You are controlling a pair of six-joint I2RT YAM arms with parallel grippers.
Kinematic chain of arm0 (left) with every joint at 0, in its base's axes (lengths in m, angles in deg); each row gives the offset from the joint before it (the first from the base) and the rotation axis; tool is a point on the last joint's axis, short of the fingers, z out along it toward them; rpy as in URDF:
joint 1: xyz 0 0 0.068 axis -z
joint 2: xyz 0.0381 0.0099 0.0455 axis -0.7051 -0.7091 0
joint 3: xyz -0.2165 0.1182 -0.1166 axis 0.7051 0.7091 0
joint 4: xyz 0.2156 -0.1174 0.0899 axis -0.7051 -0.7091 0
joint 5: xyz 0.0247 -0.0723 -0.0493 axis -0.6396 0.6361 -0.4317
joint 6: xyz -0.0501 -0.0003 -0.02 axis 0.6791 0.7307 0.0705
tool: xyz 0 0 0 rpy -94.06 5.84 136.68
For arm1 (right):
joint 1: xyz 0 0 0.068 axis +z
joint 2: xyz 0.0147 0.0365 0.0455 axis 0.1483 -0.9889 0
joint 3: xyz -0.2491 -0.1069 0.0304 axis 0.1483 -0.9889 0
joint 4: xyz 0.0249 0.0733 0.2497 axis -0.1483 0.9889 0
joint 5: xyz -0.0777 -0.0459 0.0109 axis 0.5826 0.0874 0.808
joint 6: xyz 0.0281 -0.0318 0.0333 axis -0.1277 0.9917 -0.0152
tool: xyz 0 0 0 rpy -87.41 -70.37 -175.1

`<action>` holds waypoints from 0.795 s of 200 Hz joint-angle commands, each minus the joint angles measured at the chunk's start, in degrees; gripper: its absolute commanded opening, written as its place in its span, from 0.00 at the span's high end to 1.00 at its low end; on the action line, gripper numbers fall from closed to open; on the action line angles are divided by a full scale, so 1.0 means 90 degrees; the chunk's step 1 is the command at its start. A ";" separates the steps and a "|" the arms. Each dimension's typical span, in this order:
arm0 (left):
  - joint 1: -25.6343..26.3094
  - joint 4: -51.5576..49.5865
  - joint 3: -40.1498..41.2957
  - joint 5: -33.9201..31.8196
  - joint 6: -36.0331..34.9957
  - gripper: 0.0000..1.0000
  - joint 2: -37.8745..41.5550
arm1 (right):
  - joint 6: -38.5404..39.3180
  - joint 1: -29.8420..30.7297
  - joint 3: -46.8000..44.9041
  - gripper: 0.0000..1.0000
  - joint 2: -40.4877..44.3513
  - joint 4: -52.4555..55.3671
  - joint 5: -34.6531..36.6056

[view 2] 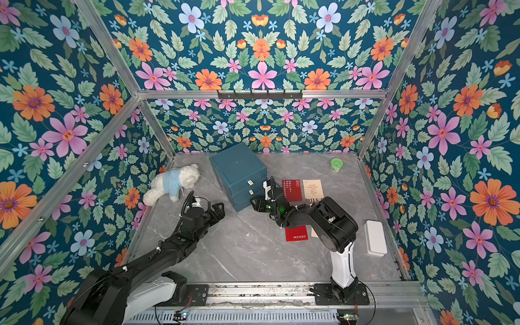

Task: Take the postcards out of the drawer
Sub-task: Close the drawer in the storage box, then reset both arms

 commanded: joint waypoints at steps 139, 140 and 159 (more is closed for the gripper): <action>-0.1179 -0.0495 -0.1431 -0.2149 -0.2823 0.00 -0.0548 | 0.2538 -0.2140 -0.1853 0.32 0.5369 0.4434 0.2978; -0.1178 -0.0455 -0.1423 -0.2178 -0.2840 0.00 -0.0549 | 0.2550 -0.2180 -0.1872 0.32 0.5394 0.4431 0.3008; -0.1205 0.0438 -0.1063 -0.2681 -0.3211 0.00 -0.0625 | 0.2917 -0.2774 -0.2470 0.26 0.5893 0.4053 0.3572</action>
